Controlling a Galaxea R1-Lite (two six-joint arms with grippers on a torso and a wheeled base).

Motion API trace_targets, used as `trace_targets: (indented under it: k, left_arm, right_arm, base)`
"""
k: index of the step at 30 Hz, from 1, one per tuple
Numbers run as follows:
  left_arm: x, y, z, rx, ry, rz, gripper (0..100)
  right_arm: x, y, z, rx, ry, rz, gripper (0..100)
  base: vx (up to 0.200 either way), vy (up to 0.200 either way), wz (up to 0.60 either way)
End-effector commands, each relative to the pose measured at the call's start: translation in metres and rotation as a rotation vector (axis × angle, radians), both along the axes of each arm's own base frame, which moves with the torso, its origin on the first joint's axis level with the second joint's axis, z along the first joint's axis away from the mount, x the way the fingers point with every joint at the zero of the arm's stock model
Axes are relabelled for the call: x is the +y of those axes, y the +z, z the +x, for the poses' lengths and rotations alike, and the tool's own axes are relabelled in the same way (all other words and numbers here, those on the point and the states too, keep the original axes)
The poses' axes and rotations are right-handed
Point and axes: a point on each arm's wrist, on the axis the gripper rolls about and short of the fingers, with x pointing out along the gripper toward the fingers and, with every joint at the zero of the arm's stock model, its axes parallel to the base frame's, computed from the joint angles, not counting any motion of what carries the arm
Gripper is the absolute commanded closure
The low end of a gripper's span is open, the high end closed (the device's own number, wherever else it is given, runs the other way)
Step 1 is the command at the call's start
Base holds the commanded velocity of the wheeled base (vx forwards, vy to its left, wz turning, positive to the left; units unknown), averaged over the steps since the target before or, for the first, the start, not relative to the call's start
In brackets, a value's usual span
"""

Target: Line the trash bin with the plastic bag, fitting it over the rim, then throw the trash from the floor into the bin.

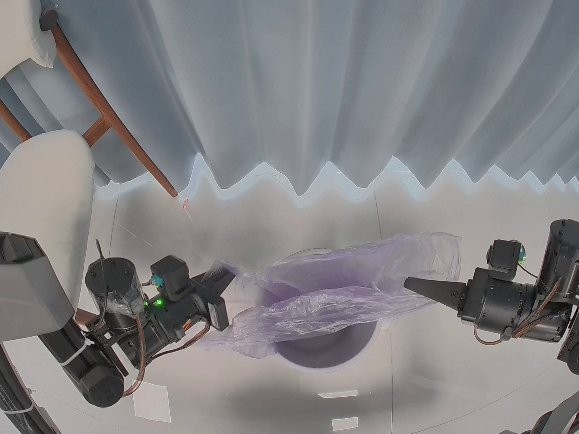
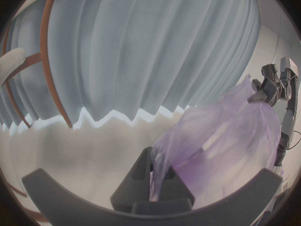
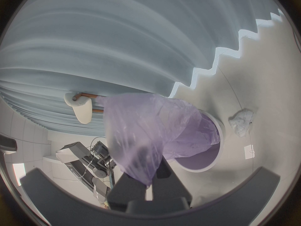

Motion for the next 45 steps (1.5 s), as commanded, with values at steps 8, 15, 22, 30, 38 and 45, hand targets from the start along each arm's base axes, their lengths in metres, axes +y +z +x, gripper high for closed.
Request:
trace_targets:
  k: [8, 15, 22, 30, 38, 45]
  left_arm:
    - [-0.033, 0.049, -0.003, -0.223, -0.211, -0.07, 100]
    - [-0.03, 0.047, -0.007, -0.21, -0.215, -0.067, 100]
    - [-0.029, 0.049, -0.009, -0.204, -0.208, -0.088, 100]
    - [-0.038, 0.049, 0.001, -0.177, -0.125, -0.14, 100]
    - [-0.053, 0.05, 0.014, -0.178, -0.135, -0.189, 100]
    - [-0.056, 0.04, 0.018, -0.152, -0.139, -0.175, 100]
  right_arm:
    - [0.006, -0.006, -0.007, -0.014, 0.041, -0.044, 100]
    - [0.01, -0.012, -0.005, 0.015, 0.051, -0.056, 100]
    - [0.025, -0.02, -0.015, 0.03, 0.102, -0.086, 100]
    - [0.031, -0.032, -0.014, 0.062, 0.12, -0.124, 100]
    - [0.03, -0.035, -0.015, 0.047, 0.123, -0.152, 100]
    - [0.033, -0.044, -0.012, 0.077, 0.126, -0.176, 100]
  base:
    - [0.0, 0.0, 0.0]
    - [0.0, 0.0, 0.0]
    - [0.0, 0.0, 0.0]
    - [0.0, 0.0, 0.0]
    - [0.0, 0.0, 0.0]
    - [0.0, 0.0, 0.0]
